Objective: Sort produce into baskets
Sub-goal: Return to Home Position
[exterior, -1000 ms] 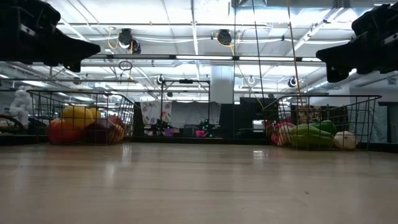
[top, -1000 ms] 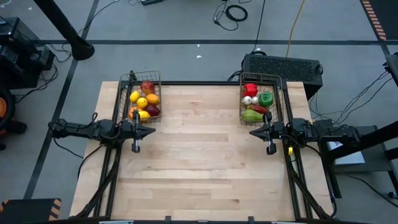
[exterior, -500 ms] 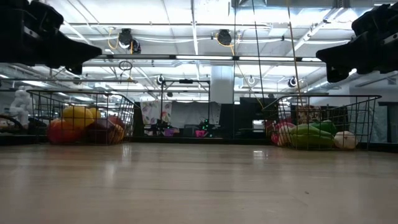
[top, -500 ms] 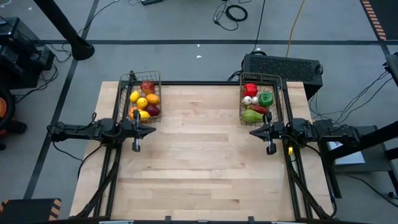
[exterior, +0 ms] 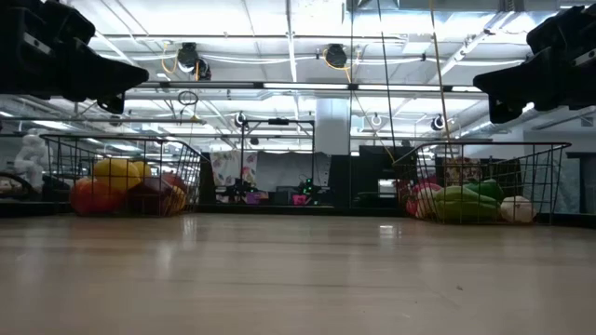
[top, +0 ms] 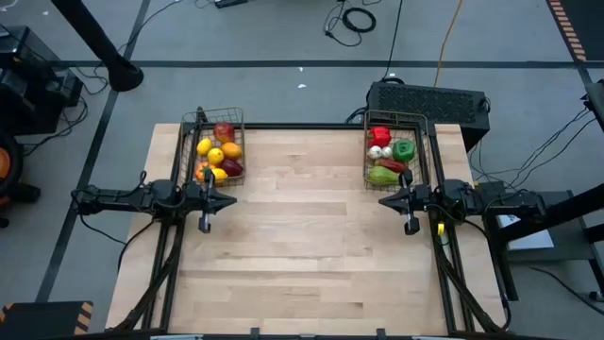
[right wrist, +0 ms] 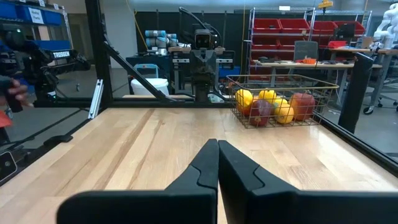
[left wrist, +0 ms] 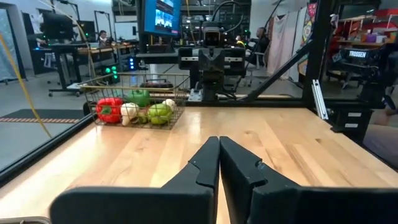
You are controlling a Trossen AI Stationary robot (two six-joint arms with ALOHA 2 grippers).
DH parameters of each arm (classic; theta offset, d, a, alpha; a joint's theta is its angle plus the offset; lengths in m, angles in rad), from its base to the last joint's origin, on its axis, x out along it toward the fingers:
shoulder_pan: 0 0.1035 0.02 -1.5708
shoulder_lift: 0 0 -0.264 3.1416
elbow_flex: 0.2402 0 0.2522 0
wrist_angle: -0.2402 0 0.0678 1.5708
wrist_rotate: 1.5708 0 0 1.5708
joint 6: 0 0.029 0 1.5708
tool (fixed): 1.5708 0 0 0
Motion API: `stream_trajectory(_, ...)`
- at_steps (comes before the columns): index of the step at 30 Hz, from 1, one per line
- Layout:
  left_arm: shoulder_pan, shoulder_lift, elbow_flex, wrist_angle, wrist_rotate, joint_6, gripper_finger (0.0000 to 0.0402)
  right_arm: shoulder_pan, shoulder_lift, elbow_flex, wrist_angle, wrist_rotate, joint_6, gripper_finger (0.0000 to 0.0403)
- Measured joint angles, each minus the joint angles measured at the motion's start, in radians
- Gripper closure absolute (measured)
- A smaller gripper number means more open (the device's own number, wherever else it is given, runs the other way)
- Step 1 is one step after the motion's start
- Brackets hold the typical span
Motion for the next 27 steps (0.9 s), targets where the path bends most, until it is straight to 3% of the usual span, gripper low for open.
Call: stream_trajectory(27,0.000,0.000,0.000,0.002,-0.004,0.000,0.0377,0.000,0.000,0.000,0.000,0.000,0.000,0.0403)
